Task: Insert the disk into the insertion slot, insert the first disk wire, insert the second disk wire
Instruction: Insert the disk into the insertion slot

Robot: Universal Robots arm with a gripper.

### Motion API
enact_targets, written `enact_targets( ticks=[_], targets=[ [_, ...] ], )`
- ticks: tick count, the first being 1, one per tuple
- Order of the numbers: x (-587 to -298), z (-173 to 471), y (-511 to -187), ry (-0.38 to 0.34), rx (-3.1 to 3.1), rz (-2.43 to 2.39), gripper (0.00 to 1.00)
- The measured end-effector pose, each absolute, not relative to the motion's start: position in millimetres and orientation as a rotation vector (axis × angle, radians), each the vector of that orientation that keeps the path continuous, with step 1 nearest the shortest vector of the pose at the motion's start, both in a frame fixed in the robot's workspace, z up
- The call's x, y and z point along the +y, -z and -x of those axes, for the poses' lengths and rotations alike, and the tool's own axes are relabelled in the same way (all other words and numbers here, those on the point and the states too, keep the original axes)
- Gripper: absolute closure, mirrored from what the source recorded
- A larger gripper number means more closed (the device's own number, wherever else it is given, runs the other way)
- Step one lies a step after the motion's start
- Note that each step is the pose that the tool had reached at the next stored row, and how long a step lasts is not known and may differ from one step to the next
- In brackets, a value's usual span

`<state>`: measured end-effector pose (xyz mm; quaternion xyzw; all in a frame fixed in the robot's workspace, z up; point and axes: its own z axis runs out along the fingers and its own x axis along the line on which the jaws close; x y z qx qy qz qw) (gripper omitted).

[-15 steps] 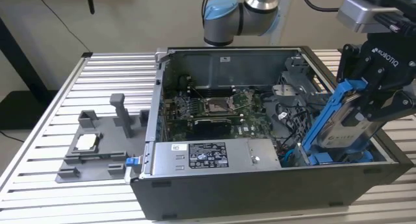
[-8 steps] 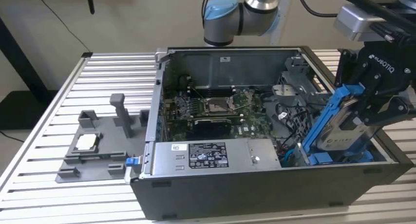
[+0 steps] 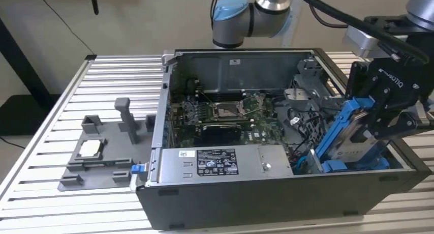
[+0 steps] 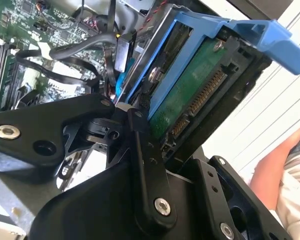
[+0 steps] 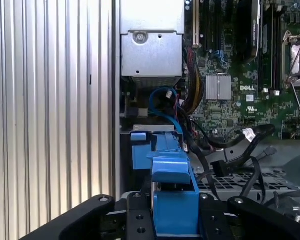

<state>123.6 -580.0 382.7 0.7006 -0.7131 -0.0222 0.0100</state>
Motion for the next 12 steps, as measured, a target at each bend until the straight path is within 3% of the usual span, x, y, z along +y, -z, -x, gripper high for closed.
enact_targets(
  ticks=[12],
  targets=[
    [-580.0, -123.6, -370.4, 0.07, -2.226, -2.187, 0.67]
  ],
)
